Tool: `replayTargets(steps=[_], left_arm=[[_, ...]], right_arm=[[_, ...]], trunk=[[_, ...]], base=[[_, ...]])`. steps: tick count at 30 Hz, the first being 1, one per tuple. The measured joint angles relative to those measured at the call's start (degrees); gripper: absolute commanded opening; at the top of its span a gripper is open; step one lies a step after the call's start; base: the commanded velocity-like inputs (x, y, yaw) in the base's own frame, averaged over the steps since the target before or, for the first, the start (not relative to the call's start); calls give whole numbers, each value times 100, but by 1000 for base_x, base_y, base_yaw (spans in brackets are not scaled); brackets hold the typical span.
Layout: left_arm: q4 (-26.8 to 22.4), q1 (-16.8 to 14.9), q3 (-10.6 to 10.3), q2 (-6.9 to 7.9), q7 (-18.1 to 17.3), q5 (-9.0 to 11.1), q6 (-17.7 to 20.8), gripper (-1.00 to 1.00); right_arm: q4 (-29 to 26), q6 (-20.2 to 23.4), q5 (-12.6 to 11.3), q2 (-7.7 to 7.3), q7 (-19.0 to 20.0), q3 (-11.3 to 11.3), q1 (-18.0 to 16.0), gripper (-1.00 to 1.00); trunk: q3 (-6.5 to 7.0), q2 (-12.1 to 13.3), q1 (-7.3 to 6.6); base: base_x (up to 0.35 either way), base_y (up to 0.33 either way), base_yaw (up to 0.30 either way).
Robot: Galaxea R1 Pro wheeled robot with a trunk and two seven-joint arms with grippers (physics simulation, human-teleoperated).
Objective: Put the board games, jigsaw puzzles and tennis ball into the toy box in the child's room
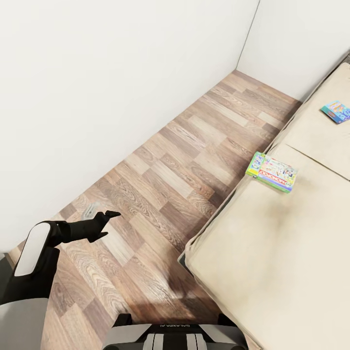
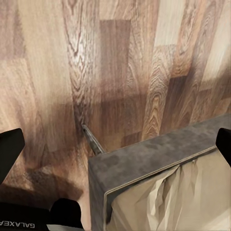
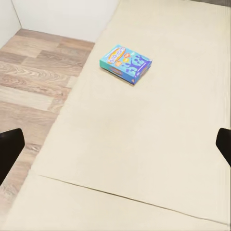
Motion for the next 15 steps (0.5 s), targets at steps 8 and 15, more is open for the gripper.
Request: replayTargets(steps=[8, 15], left_arm=[[-3, 4, 49, 15, -4, 15, 0, 100], [-5, 5, 65, 19, -5, 20, 1, 100]], right_arm=[[-17, -2, 98, -63, 12, 85, -5, 100], [-23, -3, 125, -86, 17, 109, -7, 100]], trunk=[[0, 0, 0], [0, 0, 0]], base=[[0, 0, -198], [0, 0, -254]])
